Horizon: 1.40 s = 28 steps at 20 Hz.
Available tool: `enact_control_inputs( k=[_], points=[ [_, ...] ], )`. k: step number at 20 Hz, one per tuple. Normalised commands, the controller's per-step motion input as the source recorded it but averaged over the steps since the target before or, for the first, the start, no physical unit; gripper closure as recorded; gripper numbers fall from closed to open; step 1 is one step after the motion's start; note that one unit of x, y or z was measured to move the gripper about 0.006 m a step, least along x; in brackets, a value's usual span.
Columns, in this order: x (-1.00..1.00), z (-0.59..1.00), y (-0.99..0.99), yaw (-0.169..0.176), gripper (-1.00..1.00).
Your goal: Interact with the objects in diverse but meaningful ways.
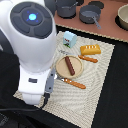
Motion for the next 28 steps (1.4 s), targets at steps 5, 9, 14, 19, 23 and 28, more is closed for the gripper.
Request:
enact_control_inputs(
  k=[5, 9, 14, 19, 23, 28],
  points=[
    [-0.69, 0.0, 0.03, 0.0, -1.0],
    [-0.43, 0.49, 0.23, -0.006, -1.0],
    [-0.27, 0.68, 0.31, -0.014, -1.0],
    [-0.18, 0.76, 0.36, -0.011, -1.0],
    [-0.02, 0.96, 0.59, 0.0, -1.0],
    [0.38, 0.7, 0.67, -0.014, -1.0]
  ],
)
